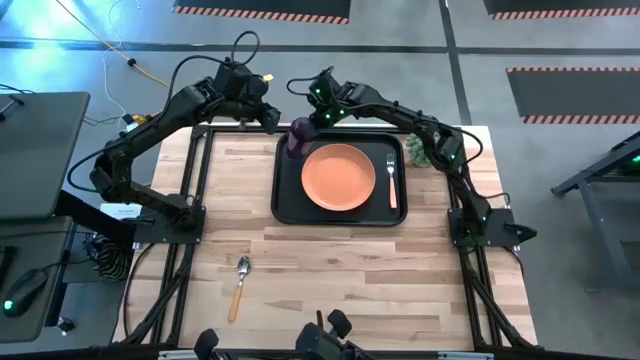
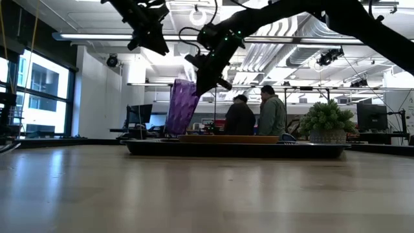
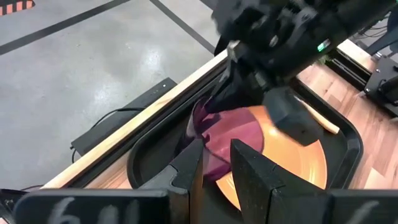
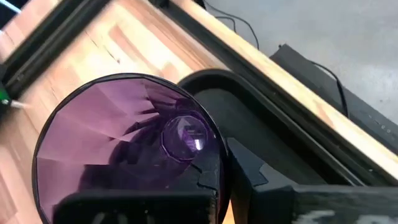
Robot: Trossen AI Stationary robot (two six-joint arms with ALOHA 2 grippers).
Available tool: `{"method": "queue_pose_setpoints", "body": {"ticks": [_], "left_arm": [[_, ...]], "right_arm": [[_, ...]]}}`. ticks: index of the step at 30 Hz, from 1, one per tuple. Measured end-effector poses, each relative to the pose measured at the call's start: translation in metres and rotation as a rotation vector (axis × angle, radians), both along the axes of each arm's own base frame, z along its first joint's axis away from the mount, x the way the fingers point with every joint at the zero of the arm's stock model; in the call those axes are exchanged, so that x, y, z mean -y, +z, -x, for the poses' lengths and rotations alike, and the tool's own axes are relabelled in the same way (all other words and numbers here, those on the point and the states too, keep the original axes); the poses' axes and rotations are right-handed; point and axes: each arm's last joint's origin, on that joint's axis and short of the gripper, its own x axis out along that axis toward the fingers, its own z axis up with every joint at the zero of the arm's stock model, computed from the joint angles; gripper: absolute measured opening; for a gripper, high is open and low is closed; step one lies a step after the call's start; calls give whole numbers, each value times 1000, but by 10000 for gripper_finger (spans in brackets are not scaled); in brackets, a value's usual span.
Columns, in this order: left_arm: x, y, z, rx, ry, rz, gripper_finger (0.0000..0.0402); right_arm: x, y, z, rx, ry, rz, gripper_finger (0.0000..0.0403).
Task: Pick and place plate/cup/fork/spoon on tray
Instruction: Put the violet cup on the black serving tray
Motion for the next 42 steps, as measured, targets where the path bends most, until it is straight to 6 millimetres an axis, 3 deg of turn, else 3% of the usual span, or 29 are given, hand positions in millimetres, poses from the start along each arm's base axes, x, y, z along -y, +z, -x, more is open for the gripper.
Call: {"method": "queue_pose_setpoints", "body": {"ticks": [7, 29, 42], "left_arm": [[0, 0, 0, -6, -5, -4, 70], [1, -1, 1, -31, -21, -11, 70], [1, -1, 1, -32, -22, -12, 70]], "right_arm": [[4, -23, -8, -32, 6, -20, 0], [2, -19, -9, -61, 32, 58, 1], [2, -19, -9, -67, 32, 55, 23]]}}
